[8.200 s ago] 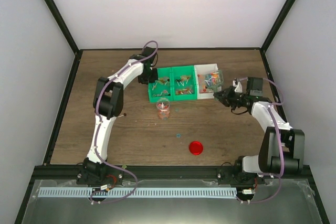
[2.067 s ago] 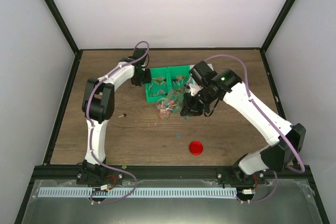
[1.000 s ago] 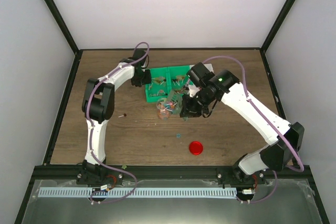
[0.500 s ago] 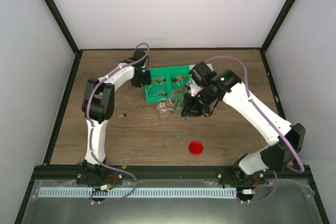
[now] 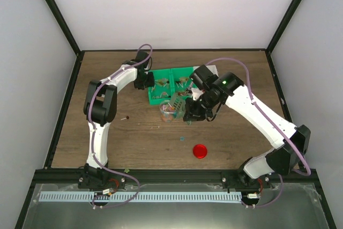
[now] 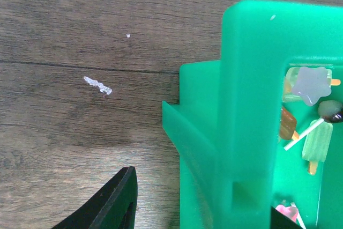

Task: Pack the candies
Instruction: Place the fake candies in the packing bottle.

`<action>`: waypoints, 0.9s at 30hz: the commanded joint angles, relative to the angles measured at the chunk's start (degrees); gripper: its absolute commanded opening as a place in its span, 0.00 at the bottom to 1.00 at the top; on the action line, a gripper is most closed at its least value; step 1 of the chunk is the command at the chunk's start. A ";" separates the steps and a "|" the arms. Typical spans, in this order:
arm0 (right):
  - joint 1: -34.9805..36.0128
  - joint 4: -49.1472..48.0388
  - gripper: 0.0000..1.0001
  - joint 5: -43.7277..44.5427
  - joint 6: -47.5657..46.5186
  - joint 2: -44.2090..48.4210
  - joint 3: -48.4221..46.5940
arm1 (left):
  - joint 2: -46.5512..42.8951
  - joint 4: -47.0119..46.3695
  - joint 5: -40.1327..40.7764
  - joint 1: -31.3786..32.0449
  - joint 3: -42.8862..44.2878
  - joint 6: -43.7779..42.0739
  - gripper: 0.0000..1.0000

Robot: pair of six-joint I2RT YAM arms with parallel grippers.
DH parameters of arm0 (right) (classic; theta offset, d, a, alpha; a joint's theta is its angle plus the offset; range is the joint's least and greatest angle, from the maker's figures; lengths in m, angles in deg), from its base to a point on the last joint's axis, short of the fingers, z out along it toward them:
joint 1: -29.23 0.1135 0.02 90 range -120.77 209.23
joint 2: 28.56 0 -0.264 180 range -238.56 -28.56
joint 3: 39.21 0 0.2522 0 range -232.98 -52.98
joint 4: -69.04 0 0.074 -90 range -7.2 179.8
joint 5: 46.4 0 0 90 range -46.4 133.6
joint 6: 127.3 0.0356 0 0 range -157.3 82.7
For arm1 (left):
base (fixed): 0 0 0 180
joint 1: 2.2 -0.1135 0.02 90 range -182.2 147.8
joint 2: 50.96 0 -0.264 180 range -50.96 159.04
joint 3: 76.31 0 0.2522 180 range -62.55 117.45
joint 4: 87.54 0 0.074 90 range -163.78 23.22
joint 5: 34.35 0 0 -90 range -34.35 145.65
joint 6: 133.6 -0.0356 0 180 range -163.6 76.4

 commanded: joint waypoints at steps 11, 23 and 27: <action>-4.81 0.10 0.01 -1.87 -2.87 0.85 -0.38 | -2.54 0.50 0.59 -0.60 -1.25 -0.24 0.40; -5.85 0.22 0.01 -0.37 -3.91 0.68 -1.82 | -2.73 0.36 0.23 -0.65 -1.13 0.15 0.40; -6.38 0.20 0.01 0.25 -3.79 0.59 -2.42 | -2.86 0.60 0.33 -0.59 -1.33 0.04 0.40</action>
